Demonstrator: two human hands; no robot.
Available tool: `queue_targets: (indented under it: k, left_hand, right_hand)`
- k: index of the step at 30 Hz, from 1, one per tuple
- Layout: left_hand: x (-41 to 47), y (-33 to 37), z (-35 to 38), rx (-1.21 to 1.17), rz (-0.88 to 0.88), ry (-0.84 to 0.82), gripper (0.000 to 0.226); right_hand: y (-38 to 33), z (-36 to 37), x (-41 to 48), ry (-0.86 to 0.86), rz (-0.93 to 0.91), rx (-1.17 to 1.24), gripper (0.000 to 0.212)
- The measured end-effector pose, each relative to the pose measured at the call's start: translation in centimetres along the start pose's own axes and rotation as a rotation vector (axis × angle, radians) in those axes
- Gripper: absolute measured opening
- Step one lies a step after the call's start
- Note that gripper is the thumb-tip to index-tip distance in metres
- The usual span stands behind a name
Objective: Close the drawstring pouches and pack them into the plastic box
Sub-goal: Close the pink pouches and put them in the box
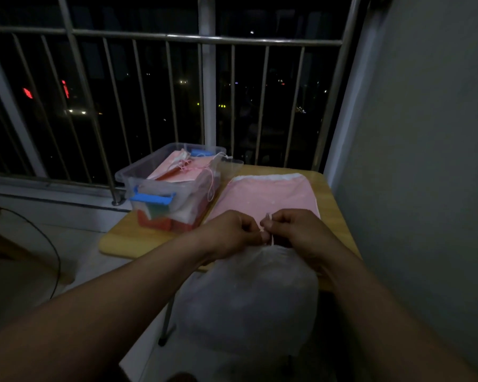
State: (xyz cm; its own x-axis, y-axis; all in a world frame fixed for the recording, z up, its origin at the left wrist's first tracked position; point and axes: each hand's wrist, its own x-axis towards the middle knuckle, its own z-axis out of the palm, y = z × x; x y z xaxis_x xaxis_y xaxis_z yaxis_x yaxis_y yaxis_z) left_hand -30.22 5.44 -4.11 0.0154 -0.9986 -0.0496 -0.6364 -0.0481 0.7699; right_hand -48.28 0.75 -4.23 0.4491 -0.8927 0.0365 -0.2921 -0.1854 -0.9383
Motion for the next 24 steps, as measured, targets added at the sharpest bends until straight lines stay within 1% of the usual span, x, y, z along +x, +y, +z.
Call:
queue_targets:
  k: [2, 4, 7, 9, 10, 13, 16, 18, 20, 24]
  left_hand:
    - [-0.4, -0.2, 0.4, 0.029, 0.009, 0.013, 0.022]
    - [-0.5, -0.4, 0.8, 0.03, 0.035, 0.043, 0.02]
    - [-0.7, -0.5, 1.3, 0.134, 0.068, 0.099, 0.018]
    - [-0.8, -0.6, 1.3, 0.154, 0.087, 0.084, 0.021]
    - [-0.9, -0.8, 1.2, 0.117, 0.085, 0.064, 0.021]
    - [-1.3, -1.3, 0.5, -0.086, 0.034, 0.011, 0.021]
    - [-1.6, -1.5, 0.1, -0.223, 0.023, -0.07, 0.021]
    - [-1.7, -1.4, -0.1, -0.327, 0.014, -0.097, 0.018]
    - [-1.4, -1.6, -0.4, -0.357, -0.01, -0.068, 0.015]
    - [-0.4, -2.2, -0.4, -0.302, -0.075, 0.068, 0.018]
  right_hand:
    - [0.2, 0.3, -0.4, 0.019, -0.059, -0.087, 0.021]
    - [0.4, 0.6, -0.6, 0.057, -0.14, -0.143, 0.016]
    - [0.6, 1.3, -0.7, 0.099, -0.226, -0.262, 0.008]
    - [0.8, 1.7, -0.7, 0.089, -0.283, -0.311, 0.008]
    - [0.9, 1.7, -0.6, 0.089, -0.297, -0.316, 0.009]
    - [0.8, 1.4, -0.6, 0.09, -0.283, -0.284, 0.01]
    - [0.8, 0.9, -0.7, 0.062, -0.238, -0.167, 0.013]
    - [0.7, 0.8, -0.7, 0.051, -0.197, -0.103, 0.013]
    - [0.6, 0.7, -0.5, 0.065, -0.171, -0.068, 0.012]
    - [0.5, 0.2, -0.6, 0.079, -0.156, -0.109, 0.015]
